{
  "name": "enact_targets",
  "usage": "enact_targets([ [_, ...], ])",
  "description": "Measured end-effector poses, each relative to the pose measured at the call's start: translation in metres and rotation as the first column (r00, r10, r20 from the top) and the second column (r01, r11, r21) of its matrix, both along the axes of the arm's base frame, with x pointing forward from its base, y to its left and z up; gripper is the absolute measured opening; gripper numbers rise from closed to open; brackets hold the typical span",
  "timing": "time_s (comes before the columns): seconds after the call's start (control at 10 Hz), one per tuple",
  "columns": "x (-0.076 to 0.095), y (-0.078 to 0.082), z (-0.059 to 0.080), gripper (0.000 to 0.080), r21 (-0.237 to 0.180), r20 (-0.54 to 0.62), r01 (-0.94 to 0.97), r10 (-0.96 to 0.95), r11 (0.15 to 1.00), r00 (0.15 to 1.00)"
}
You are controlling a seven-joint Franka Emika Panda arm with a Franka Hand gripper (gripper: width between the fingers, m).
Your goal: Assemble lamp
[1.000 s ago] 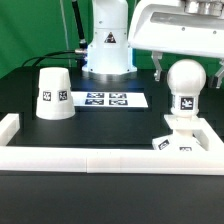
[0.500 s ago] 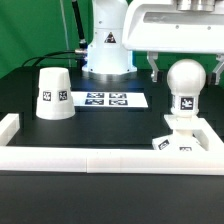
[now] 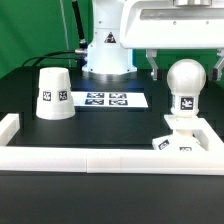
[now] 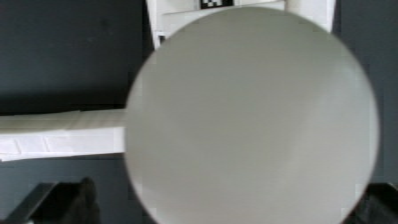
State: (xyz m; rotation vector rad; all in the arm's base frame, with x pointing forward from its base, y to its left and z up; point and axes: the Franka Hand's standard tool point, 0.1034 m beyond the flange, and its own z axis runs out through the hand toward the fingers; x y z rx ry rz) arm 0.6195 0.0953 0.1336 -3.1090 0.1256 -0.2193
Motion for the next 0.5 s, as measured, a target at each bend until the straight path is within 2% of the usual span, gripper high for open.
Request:
enact_targets([
  [0.5, -0.0005, -0.0005, -0.0014, 0.0699, 0.0, -0.001, 0.004, -0.004, 1.0, 1.0],
])
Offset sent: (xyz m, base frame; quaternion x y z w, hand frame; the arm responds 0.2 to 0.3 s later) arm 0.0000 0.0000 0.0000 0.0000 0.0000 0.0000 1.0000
